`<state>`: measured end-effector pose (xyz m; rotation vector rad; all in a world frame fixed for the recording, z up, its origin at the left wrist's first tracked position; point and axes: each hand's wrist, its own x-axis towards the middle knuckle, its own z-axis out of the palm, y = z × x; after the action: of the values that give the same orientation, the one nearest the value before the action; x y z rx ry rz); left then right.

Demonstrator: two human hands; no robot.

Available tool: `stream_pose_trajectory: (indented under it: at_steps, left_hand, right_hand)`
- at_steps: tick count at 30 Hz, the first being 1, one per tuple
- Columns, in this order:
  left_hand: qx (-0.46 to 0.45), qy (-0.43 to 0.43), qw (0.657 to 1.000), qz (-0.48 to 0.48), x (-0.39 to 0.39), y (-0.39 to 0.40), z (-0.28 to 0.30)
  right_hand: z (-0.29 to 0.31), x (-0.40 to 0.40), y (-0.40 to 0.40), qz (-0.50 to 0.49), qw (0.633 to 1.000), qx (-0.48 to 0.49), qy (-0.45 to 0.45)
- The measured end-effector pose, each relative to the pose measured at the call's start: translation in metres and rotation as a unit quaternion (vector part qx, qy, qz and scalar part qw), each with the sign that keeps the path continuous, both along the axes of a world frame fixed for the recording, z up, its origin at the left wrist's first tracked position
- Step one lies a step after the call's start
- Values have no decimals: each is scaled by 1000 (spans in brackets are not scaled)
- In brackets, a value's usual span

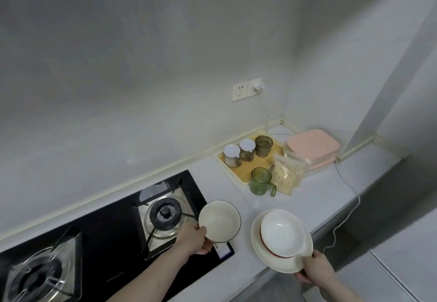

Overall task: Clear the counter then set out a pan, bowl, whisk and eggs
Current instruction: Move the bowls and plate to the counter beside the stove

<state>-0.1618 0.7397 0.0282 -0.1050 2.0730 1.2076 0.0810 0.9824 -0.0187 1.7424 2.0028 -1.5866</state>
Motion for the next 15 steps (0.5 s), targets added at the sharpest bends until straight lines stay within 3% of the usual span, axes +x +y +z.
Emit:
stream_pose_trajectory:
  at_steps: [8,15]
  left_hand:
    - [7,-52,996,66,-20,73,-29]
    - [-10,-67,991,112,-27,117,-42]
  right_hand:
    - [-4,-32,81,-77,996,-36,19]
    - [-36,-49,148,-73,996,-59,12]
